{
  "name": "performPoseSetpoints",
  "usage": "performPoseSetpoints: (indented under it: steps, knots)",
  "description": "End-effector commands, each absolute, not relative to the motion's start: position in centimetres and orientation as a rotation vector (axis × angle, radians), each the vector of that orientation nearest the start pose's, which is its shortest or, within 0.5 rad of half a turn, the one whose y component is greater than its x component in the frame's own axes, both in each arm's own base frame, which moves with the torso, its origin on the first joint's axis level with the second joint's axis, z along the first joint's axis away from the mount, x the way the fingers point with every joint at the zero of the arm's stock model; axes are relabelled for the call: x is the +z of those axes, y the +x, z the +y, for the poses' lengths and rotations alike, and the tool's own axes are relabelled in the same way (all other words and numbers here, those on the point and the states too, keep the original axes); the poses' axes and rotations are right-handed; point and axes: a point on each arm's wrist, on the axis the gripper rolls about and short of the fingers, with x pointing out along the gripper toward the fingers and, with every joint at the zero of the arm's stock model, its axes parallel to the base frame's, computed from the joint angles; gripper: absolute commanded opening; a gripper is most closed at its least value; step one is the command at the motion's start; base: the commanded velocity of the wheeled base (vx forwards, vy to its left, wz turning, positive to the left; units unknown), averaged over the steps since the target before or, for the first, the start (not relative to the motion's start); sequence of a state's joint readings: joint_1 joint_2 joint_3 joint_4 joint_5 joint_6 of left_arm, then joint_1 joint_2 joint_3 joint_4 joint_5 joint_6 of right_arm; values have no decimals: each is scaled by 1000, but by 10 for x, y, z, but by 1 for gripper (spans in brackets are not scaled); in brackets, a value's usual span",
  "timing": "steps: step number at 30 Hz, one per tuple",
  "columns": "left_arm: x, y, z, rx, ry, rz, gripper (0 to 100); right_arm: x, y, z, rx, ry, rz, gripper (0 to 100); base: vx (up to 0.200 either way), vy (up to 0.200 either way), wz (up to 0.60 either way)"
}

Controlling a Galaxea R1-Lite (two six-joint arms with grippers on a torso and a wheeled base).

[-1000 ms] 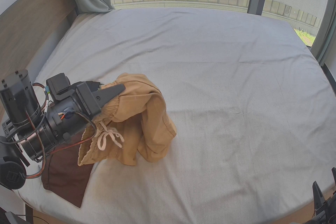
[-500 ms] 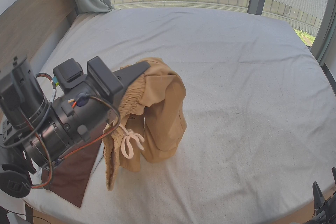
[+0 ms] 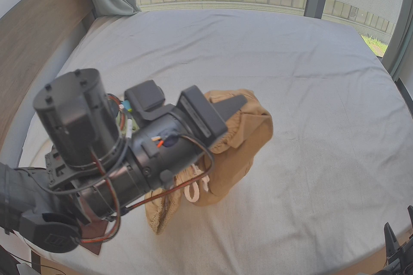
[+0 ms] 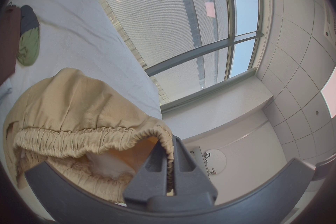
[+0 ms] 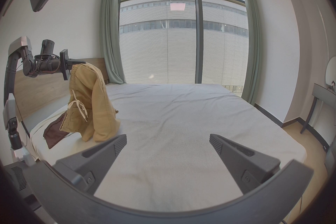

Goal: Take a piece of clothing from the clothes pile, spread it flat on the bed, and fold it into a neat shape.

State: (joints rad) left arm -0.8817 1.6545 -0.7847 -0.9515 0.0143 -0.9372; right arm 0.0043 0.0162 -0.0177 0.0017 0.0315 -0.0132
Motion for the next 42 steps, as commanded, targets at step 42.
performPoseSetpoints:
  steps: [42]
  knots:
    - [208,234,-237,-963,-958,369,0,76,-23,1,35,-14,0,100,0,0,0]
